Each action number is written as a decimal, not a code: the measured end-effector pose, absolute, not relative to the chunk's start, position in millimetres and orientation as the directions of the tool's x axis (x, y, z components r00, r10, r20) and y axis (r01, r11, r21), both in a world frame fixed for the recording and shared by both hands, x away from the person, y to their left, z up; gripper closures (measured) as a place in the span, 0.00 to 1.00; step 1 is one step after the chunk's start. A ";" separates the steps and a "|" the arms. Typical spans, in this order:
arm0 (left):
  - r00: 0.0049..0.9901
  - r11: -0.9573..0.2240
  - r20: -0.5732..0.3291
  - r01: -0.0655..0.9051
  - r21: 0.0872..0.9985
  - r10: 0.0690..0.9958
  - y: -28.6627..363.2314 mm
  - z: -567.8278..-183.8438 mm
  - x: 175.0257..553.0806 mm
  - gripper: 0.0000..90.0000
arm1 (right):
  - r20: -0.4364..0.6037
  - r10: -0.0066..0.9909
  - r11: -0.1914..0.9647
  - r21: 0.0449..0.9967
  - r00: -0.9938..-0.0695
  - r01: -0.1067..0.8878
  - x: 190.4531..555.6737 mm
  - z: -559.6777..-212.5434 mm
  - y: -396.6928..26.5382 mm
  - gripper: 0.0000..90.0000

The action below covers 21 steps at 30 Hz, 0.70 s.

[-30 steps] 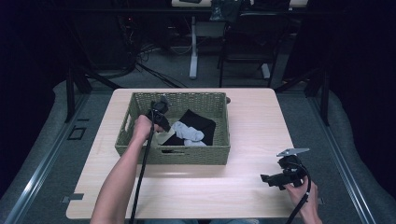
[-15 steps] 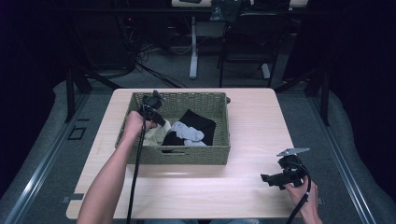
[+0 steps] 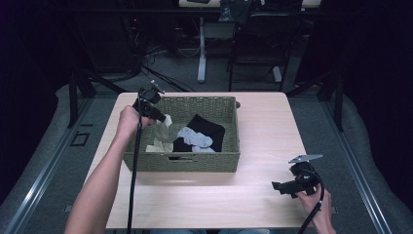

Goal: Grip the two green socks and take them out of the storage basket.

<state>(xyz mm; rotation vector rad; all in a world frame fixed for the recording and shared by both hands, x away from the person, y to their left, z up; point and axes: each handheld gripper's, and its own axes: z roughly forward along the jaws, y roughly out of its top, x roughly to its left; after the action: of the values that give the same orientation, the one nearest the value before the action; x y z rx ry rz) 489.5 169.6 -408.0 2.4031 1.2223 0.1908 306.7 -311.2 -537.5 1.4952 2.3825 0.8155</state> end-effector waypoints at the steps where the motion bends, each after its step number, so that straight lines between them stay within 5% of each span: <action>1: 0.598 -0.513 -0.069 0.736 0.442 0.798 169.5 -403.3 488.4 1.00 | 0.110 0.881 0.330 0.557 -0.461 0.762 306.7 -537.8 -311.0 0.00; 21: 0.593 -0.518 0.003 0.701 0.490 0.805 176.3 -336.5 473.9 1.00 | 0.115 0.876 0.333 0.558 -0.468 0.760 307.8 -538.2 -309.5 0.00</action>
<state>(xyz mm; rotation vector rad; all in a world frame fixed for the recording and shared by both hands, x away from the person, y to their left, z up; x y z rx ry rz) 473.9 176.3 -336.5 2.3814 1.2031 0.3194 307.8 -309.5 -538.2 1.4897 2.3893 0.8250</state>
